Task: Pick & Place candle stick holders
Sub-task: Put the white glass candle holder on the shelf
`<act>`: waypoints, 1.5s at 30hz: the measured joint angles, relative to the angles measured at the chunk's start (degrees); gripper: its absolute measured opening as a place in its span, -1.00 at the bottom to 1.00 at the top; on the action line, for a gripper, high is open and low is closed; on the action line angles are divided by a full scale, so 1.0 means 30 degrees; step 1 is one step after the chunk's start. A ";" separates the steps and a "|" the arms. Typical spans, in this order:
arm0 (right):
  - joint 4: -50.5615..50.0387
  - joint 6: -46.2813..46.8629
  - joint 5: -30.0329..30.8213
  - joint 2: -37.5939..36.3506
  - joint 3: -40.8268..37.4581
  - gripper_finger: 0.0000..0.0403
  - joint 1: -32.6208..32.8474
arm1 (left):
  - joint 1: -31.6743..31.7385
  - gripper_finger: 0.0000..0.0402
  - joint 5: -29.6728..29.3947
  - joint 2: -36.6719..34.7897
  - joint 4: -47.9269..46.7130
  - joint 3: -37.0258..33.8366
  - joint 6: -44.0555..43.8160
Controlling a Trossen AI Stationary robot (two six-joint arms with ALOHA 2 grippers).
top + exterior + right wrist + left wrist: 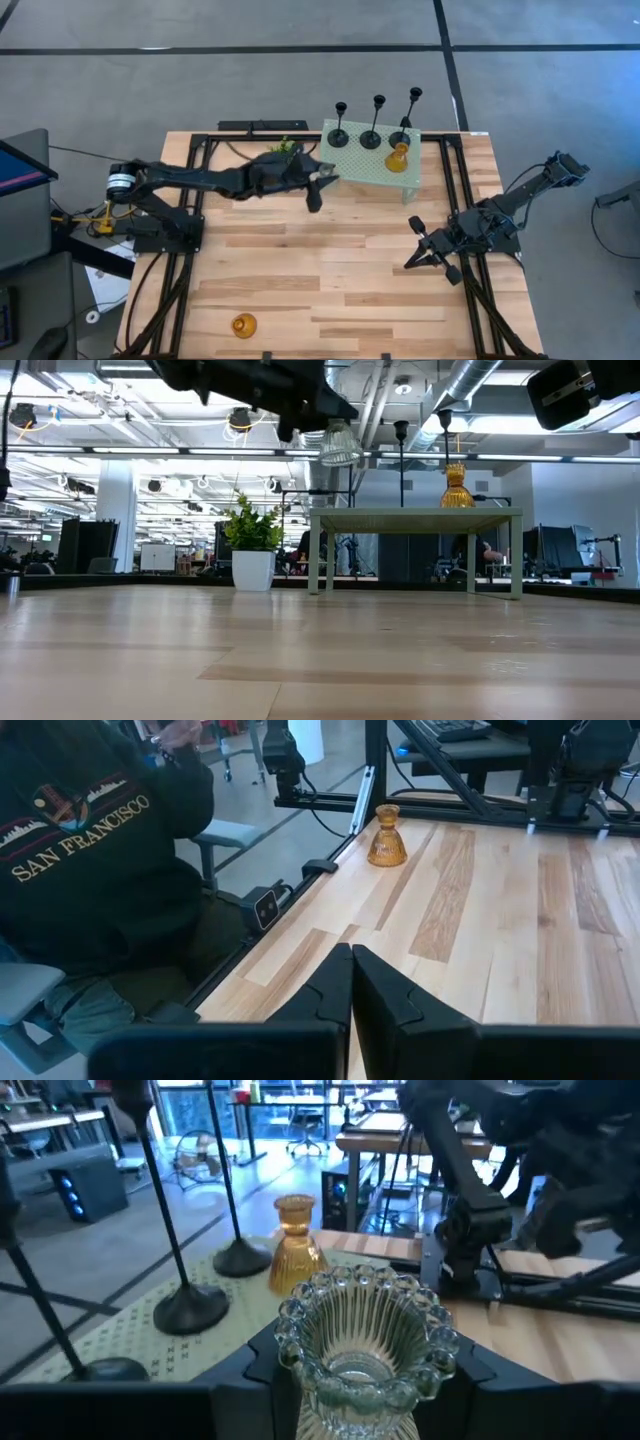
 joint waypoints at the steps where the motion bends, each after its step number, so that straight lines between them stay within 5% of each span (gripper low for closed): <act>1: 0.0000 0.0001 0.0000 0.0000 0.0000 -1.00 0.0000 | 0.0256 -0.32 0.0377 0.0219 -0.0165 0.0213 -0.0037; 22: -0.0005 -0.0006 0.0000 -0.0007 0.0000 -1.00 0.0011 | 0.2730 -0.32 0.4618 0.7498 -0.0351 0.7571 -0.0129; 45: -0.0027 -0.0153 0.0000 -0.0007 0.0000 -1.00 0.0000 | 0.3387 -0.32 0.4717 1.0355 -0.0164 1.0116 -0.0042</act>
